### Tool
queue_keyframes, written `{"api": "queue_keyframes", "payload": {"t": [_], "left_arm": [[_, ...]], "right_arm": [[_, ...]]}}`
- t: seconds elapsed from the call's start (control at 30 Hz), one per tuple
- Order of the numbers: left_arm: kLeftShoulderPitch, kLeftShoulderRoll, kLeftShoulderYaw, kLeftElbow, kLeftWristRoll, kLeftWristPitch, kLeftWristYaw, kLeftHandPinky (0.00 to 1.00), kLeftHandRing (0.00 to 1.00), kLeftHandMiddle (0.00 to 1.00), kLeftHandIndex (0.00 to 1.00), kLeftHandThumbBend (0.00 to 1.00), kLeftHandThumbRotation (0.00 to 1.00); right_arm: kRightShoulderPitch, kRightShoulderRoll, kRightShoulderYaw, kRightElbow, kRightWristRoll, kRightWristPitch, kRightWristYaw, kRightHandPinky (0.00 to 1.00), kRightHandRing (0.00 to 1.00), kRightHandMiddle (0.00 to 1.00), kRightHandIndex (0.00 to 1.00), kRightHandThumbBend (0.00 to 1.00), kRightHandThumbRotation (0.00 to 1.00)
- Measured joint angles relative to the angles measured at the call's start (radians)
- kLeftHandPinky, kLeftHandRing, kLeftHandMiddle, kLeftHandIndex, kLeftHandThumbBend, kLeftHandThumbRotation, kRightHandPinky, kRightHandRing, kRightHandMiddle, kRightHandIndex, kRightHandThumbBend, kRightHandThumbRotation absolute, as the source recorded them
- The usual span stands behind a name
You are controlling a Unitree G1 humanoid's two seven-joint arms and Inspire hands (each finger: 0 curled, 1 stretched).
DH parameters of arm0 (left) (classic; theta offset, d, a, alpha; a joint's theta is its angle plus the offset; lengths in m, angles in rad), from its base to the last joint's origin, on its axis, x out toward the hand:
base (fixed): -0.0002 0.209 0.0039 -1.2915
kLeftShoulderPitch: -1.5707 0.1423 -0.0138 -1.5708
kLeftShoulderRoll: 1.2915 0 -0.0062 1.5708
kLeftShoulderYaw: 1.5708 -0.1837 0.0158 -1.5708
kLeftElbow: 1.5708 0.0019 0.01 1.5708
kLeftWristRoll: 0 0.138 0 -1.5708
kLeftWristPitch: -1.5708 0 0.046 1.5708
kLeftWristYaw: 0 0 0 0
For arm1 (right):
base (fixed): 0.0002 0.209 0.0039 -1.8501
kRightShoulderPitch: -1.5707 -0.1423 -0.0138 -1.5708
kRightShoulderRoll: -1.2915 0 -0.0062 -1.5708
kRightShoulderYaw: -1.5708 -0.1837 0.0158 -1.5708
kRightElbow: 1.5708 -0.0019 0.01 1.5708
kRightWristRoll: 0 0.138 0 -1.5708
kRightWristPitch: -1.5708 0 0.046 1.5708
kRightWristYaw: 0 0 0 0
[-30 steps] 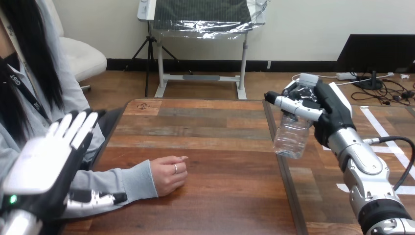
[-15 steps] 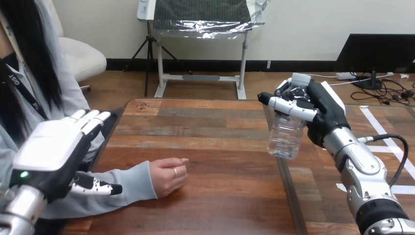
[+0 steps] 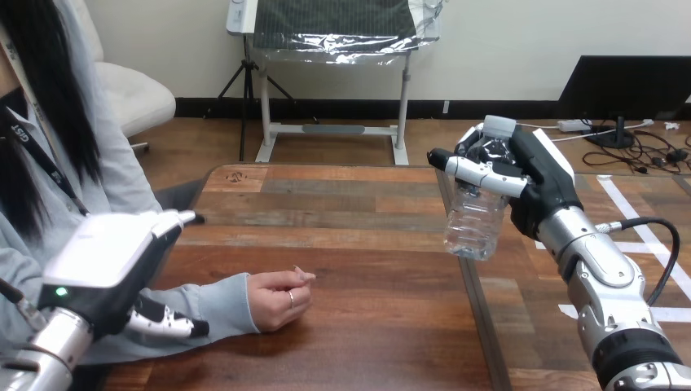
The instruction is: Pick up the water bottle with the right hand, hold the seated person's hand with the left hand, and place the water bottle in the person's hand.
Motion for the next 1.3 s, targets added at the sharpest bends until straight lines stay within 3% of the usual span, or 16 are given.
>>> {"api": "queue_keyframes", "payload": {"t": [0.5, 1.03, 1.3], "left_arm": [[-0.071, 0.005, -0.1, 0.196, 0.002, -0.031, 0.041, 0.83, 0.86, 0.86, 0.86, 1.0, 0.38], [-0.159, 0.032, -0.166, 0.315, -0.002, -0.07, 0.067, 0.79, 0.81, 0.8, 0.83, 1.0, 0.39], [-0.194, 0.033, -0.19, 0.355, -0.005, -0.072, 0.067, 0.79, 0.79, 0.79, 0.83, 1.0, 0.39]], "right_arm": [[0.003, -0.002, -0.001, -0.049, 0.004, -0.006, 0.029, 0.0, 0.04, 0.09, 0.1, 0.45, 0.0], [0.039, -0.001, -0.001, -0.154, 0.022, -0.012, 0.046, 0.01, 0.05, 0.1, 0.13, 0.46, 0.0], [0.069, -0.004, -0.002, -0.223, 0.048, 0.019, 0.061, 0.0, 0.03, 0.09, 0.12, 0.44, 0.0]]}}
